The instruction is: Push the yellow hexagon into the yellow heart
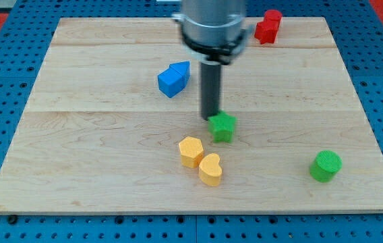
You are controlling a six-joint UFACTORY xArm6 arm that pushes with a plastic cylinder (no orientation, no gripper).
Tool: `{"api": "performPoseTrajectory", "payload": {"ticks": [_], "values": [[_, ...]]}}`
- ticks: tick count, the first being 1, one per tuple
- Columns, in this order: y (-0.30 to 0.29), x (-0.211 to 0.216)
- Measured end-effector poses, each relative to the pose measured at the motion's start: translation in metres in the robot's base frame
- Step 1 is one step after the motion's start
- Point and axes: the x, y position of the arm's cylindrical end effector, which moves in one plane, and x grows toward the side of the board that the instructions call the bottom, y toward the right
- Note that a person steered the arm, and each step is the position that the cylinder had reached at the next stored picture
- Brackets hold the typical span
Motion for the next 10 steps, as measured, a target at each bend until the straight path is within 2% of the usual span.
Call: {"api": "performPoseTrajectory", "payload": {"ticks": [1,2,3,4,5,6,7,8,9,10], "values": [[0.056,0.023],[0.043,0.036],[-0.033,0.010],[-0.063,0.022],[-0.039,0.059],[-0.007,0.072],[0.003,0.072],[-0.035,0.068],[-0.025,0.049],[0.023,0.047]]}}
